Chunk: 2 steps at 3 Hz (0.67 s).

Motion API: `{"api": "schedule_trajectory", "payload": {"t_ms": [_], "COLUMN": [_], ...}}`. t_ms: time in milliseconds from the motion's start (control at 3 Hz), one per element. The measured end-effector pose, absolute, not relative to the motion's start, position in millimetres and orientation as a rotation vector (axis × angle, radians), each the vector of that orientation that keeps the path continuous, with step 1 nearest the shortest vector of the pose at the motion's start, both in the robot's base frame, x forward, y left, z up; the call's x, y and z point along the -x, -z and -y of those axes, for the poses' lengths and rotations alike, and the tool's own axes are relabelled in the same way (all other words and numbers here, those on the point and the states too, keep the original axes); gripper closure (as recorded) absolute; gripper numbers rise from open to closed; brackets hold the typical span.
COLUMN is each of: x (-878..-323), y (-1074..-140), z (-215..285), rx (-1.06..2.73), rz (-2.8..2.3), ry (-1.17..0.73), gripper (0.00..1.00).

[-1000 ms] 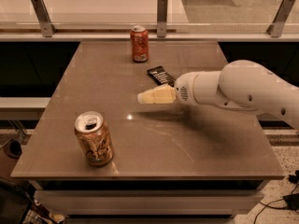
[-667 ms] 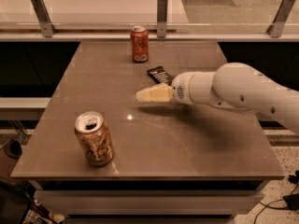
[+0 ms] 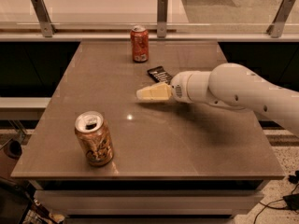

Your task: Move rxbar chocolate near orange can

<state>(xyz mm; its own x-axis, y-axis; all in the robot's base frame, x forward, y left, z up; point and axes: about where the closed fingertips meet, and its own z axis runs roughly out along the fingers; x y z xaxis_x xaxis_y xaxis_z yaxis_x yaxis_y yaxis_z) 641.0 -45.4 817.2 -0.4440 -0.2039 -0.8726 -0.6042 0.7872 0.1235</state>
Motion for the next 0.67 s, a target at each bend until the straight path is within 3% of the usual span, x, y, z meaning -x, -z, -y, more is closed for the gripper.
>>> {"api": "schedule_trajectory", "payload": {"t_ms": [667], "x": [-643.2], "y": [-818.6], "z": [46.5], "rx": [0.602], "rz": [-2.021], "ry": [-0.519], "gripper": [0.41]}}
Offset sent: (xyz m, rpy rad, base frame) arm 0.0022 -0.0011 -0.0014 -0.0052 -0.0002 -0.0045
